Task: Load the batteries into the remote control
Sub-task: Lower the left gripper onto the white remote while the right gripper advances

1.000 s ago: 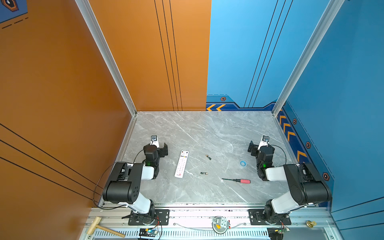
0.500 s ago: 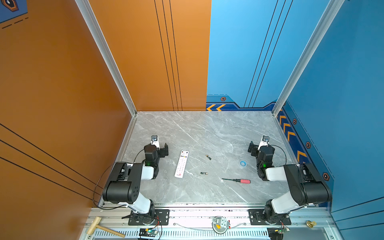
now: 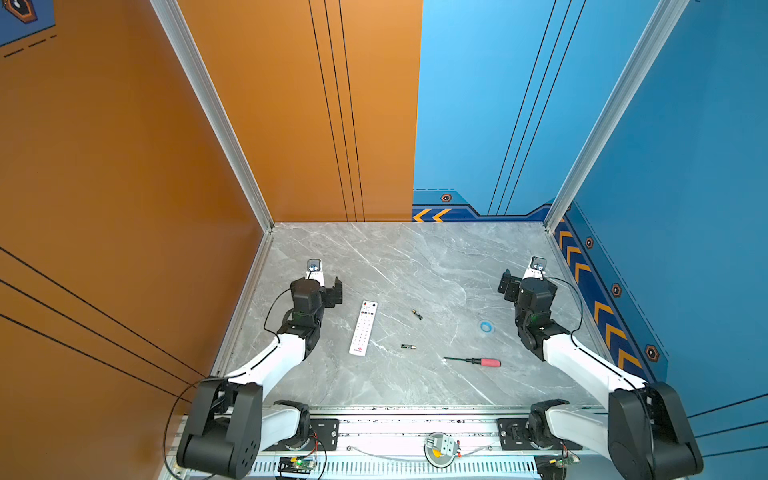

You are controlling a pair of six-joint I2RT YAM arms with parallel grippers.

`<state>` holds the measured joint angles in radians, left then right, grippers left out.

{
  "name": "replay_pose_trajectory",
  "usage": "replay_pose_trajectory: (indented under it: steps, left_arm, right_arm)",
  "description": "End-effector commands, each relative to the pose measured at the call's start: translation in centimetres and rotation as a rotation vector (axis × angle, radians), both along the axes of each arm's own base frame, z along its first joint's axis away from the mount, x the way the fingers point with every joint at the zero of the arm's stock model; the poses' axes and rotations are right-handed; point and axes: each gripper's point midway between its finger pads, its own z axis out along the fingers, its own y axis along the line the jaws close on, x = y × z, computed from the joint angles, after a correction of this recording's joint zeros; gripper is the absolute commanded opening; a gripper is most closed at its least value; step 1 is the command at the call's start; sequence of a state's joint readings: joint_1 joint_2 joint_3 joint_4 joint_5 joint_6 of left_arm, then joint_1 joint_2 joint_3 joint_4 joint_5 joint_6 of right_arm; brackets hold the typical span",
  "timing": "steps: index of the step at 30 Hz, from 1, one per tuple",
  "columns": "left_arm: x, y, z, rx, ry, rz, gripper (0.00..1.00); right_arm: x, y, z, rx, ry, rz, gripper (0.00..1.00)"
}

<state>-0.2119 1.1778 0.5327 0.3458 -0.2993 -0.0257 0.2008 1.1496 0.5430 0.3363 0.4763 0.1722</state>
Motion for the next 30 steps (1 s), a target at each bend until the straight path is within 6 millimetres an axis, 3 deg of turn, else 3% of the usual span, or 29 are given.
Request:
replay_pose_trajectory:
  steps: [1, 3, 7, 10, 14, 19, 20, 22, 30]
  left_arm:
    - [-2.0, 0.6, 1.0, 0.058, 0.123, 0.111, 0.98]
    - [-2.3, -0.7, 1.3, -0.037, 0.200, 0.091, 0.98]
    - [-3.4, -3.9, -0.3, -0.147, 0.424, -0.002, 0.98]
    - [-4.3, -7.2, -1.4, -0.238, 0.528, -0.118, 0.98]
    - [-5.5, -10.1, -2.8, -0.283, 0.652, -0.211, 0.98]
    - [-6.7, -10.9, -6.4, -0.181, 0.813, -0.227, 0.98]
    - [-6.1, -11.4, -6.0, -0.177, 0.807, -0.237, 0.98]
    - [-6.1, -11.9, -6.9, -0.146, 0.841, -0.249, 0.98]
    - [-5.7, -12.7, -10.6, -0.055, 0.954, -0.241, 0.98]
  right_arm:
    - [-2.6, 0.9, -1.1, 0.052, 0.143, -0.010, 1.00]
    - [-3.2, 2.4, -0.5, 0.090, 0.151, 0.046, 1.00]
    - [-4.0, 5.0, -0.2, 0.126, 0.187, 0.132, 1.00]
    - [-4.4, 7.2, -0.8, 0.133, 0.260, 0.205, 1.00]
    - [-4.9, 10.0, -1.6, 0.138, 0.342, 0.298, 1.00]
    - [-5.1, 13.7, -2.4, 0.127, 0.423, 0.430, 1.00]
    - [-5.1, 14.5, -2.6, 0.122, 0.444, 0.456, 1.00]
    - [-5.2, 15.7, -2.9, 0.094, 0.473, 0.493, 1.00]
    - [-5.5, 18.7, -4.0, 0.081, 0.538, 0.589, 1.00]
